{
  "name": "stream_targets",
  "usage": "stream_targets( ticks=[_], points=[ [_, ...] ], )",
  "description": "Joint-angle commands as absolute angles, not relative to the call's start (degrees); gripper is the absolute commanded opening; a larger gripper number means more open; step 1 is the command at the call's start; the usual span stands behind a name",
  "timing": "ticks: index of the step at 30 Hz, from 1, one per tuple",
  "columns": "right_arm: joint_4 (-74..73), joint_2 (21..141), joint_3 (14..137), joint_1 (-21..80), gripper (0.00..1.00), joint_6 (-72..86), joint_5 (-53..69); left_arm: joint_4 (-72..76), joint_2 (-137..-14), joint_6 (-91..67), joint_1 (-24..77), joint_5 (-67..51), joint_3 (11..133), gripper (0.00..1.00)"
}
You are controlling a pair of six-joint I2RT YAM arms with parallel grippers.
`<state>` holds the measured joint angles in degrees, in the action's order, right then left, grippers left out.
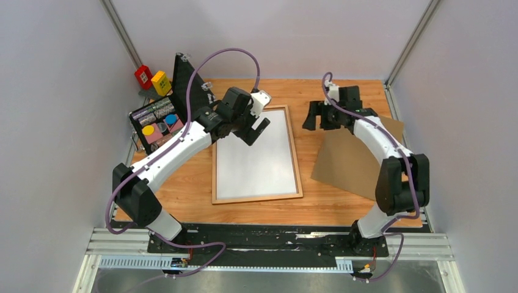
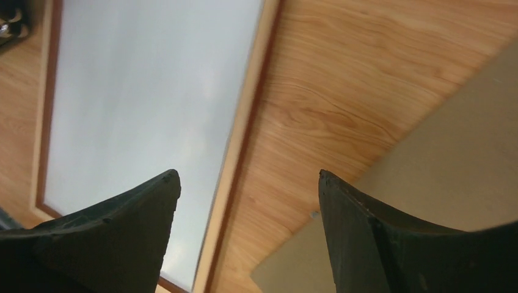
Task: Put the photo into the frame
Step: Turn over the photo frame item at the center of the board.
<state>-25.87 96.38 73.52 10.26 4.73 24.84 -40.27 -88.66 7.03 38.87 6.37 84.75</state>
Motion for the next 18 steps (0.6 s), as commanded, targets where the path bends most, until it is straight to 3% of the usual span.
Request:
stream_targets(
  ticks=[1,8,18],
  points=[
    [-28.6,90.3,68.5,2.1,0.83,1.3,19.1,-38.1,-90.2,7.7,38.7,2.6,88.4,1.0],
    [-31.6,82.5,61.6,-12.6,0.87,0.4,20.5,-39.0,-100.4,4.0,40.7,-5.6,99.4,1.0],
    [-32.9,76.4,56.2,-29.6,0.86,-3.0,20.4,-41.2,-126.0,-5.2,46.4,-13.8,122.9,1.0]
  ],
)
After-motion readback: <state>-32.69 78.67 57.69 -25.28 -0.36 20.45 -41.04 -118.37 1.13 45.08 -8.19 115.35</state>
